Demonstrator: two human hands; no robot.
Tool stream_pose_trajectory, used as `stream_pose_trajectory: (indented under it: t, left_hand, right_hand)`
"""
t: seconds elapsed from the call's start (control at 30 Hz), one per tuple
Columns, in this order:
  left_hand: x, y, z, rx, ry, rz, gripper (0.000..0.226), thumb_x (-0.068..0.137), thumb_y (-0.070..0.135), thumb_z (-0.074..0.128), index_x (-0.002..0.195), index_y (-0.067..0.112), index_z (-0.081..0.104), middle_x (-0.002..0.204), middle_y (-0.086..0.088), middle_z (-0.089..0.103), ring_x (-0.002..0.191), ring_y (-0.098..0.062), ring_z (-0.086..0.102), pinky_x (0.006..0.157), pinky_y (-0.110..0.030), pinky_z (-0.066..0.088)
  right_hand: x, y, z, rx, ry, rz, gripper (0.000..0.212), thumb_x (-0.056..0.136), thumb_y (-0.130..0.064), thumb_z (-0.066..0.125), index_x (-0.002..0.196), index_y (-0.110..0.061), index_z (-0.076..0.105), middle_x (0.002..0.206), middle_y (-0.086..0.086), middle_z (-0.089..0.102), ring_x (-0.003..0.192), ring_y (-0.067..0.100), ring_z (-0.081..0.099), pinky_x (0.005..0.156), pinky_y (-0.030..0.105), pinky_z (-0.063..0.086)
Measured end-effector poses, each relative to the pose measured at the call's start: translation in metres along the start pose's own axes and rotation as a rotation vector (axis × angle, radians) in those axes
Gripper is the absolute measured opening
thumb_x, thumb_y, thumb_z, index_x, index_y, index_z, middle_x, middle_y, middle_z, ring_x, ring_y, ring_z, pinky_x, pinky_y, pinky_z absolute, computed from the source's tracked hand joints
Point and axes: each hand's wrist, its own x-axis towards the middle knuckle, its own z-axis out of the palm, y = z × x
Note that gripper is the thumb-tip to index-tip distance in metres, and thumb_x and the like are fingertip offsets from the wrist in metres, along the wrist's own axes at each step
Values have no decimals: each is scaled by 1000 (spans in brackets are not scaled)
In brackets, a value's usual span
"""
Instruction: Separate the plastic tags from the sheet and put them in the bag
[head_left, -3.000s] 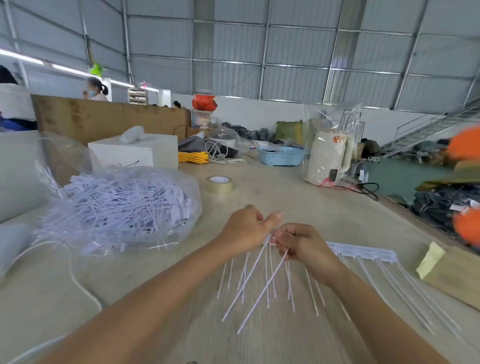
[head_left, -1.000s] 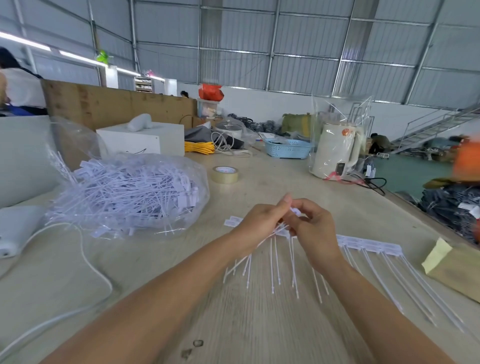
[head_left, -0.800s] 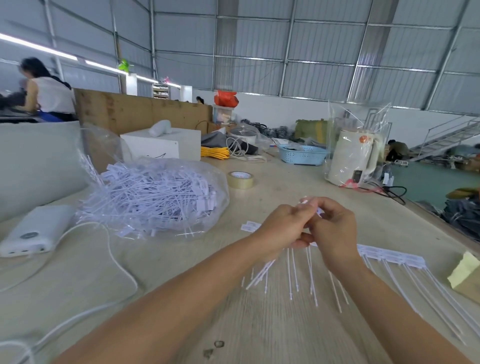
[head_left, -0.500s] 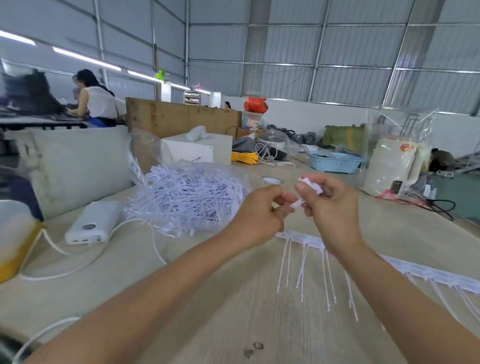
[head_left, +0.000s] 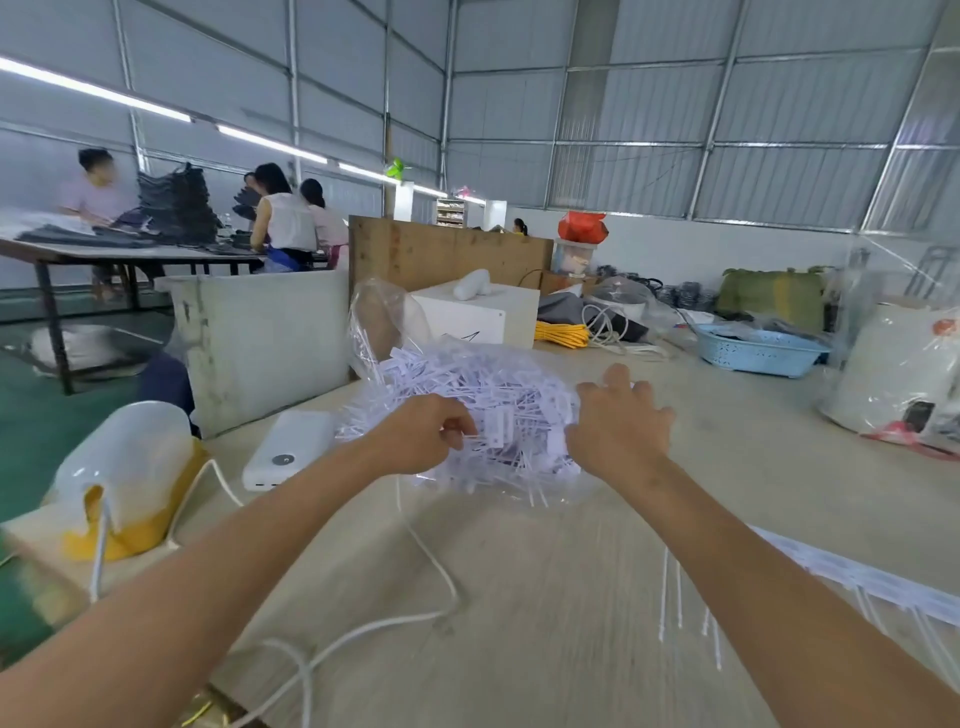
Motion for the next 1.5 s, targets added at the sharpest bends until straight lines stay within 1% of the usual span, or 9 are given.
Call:
stream_pose_trajectory:
  t: [0.13,0.43,0.67,0.8,0.9,1.03,1.13,1.33,1.5]
  left_hand:
    - [35,8,23,27,13,50,26,91,-1,47,108,5,66,108,-9,68,100,-21,61,84,-21,43]
    - [88,31,67,48,293,-32,33,88,-12,43,116,-1,56,119,-17,48,101,-28,54,81,-23,39]
    - [75,59,70,727,62,74,37,91,17,49,127,9,52,134,-11,44,127,-27,35,106,-48,23]
    - [50,96,47,949,-181,12,49,96,26,45,141,9,37,148,-16,29,139,-30,21,110,-48,22]
    - [16,130,31,911,-254,47,21,94,17,47,113,14,55,123,-8,54,109,-25,50,78,-32,40]
    - [-30,176,29,690,-306,313,22,99,29,41,83,17,52,88,-2,53,81,-24,51,49,-24,21]
    - [-30,203,52,451,-355,462,27,96,30,44,75,14,50,82,-3,52,86,-27,53,59,-28,33]
    - [37,208,119,396,-320,406,33,88,10,54,120,8,57,124,-15,56,117,-30,52,91,-35,44]
    - [56,187,148,258,-305,302,24,88,26,57,102,9,67,107,-13,66,104,-29,60,87,-34,49]
  right_hand:
    - [7,6,1,121,-18,6,53,80,3,58,128,-4,37,135,8,28,99,28,58,62,30,40]
    - [8,17,4,268,12,-122,69,78,7,57,139,-5,29,135,9,28,99,29,56,78,30,45]
    - [7,21,12,356,-3,-192,65,80,6,57,139,-9,33,134,8,30,113,27,49,90,27,39]
    - [-8,42,8,673,-14,-241,50,83,-26,70,129,-33,52,120,-5,39,87,13,61,86,13,42]
    - [-27,87,9,750,141,-225,36,82,-33,67,118,-30,62,112,-9,46,72,6,64,71,9,46]
    - [-59,181,29,296,4,-2,34,88,-33,62,116,-13,63,119,4,52,98,21,61,83,22,41]
    - [-88,222,45,5,-197,23,37,94,-46,45,108,-17,62,119,5,56,107,20,54,91,28,40]
    - [-112,204,63,18,-101,-100,41,93,-51,40,104,-17,61,130,2,50,119,23,45,100,30,32]
    - [-115,168,67,105,-168,-230,45,92,-54,41,95,-15,63,128,6,48,122,22,38,104,35,30]
